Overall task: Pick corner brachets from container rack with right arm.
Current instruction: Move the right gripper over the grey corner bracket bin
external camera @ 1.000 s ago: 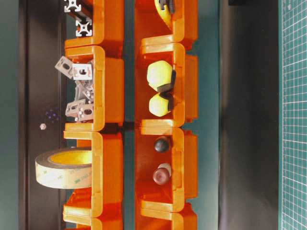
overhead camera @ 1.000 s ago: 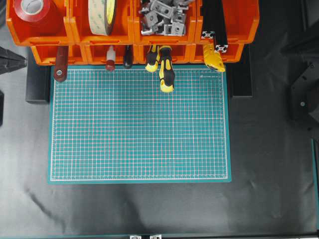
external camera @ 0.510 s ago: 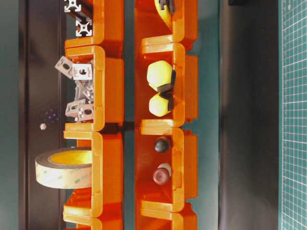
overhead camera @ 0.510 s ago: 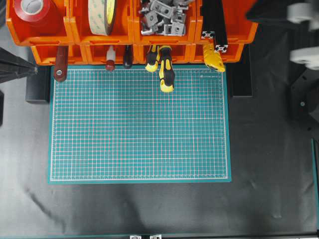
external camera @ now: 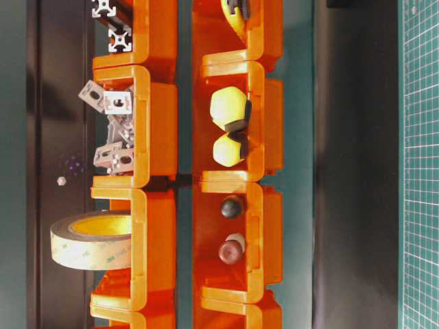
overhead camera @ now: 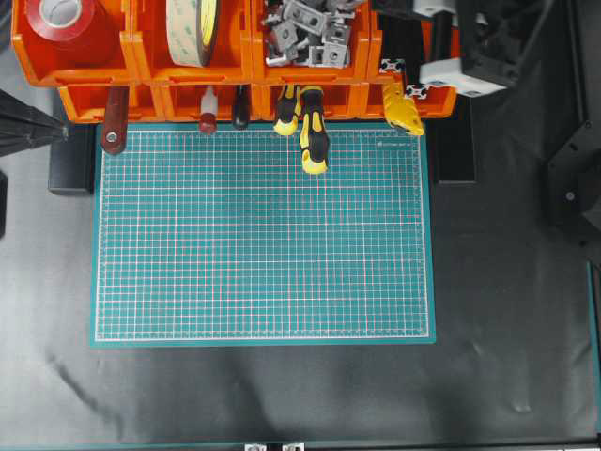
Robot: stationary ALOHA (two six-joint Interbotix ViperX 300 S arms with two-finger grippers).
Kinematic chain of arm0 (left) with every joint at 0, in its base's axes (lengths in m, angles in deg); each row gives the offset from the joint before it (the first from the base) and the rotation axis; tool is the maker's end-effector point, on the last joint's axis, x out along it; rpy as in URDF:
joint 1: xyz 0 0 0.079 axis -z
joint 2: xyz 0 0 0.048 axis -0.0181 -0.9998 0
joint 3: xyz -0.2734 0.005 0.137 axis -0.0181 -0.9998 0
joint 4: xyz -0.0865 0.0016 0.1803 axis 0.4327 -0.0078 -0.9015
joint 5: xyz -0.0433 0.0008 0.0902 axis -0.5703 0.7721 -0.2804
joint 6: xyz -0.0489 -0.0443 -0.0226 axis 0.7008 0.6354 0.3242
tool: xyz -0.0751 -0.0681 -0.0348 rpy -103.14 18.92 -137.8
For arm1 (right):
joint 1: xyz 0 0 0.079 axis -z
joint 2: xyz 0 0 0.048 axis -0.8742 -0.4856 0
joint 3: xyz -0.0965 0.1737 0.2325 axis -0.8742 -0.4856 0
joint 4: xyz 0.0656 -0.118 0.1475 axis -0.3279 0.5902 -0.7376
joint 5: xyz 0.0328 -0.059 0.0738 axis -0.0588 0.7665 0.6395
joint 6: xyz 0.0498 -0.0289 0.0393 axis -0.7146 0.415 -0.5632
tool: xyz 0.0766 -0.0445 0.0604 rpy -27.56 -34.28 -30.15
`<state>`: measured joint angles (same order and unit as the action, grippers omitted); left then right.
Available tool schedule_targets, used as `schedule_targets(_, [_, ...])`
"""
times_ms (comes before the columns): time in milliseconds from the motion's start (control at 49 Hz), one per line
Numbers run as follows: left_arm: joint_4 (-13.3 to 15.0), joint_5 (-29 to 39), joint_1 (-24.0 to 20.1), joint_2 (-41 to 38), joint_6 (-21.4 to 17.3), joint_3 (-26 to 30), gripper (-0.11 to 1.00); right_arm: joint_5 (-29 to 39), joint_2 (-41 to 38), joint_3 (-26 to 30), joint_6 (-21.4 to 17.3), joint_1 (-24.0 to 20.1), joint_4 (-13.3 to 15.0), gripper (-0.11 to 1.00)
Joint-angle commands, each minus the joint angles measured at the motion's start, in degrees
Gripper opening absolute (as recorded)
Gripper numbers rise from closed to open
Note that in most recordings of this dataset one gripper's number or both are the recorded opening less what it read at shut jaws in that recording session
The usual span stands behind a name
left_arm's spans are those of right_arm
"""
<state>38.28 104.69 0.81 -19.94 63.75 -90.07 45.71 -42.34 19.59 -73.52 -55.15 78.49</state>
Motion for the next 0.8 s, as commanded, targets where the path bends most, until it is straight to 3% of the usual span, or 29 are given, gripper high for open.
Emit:
schedule_targets(0, [-0.18, -0.18, 0.09, -0.44, 0.26, 1.76, 0.0, -1.05, 0.0, 1.32, 0.44, 0.44, 1.05, -0.01])
schedule_targets(143, [-0.18, -0.18, 0.09, -0.44, 0.35, 1.76, 0.0, -0.53, -1.85, 1.23, 1.67, 0.79, 1.93, 0.04])
schedule_targets(204, [-0.18, -0.26, 0.0, -0.53, 0.53, 1.76, 0.0, -0.26, -2.81, 1.41, 2.29, 0.97, 2.02, 0.17])
schedule_targets(367, [-0.18, -0.79, 0.18, -1.14, 1.05, 1.67, 0.0, -0.53, -3.87, 1.41, 2.81, 0.79, 3.87, 0.66])
schedule_targets(449, [-0.18, -0.7, 0.26, -1.41, 1.85, 1.67, 0.0, -1.58, -3.96, 0.97, 2.81, 0.88, 4.04, 0.82])
schedule_targets(775, [-0.18, -0.35, 0.35, -0.88, 2.81, 1.67, 0.0, -2.81, -6.86, 0.79, 2.46, 0.7, 3.96, 0.86])
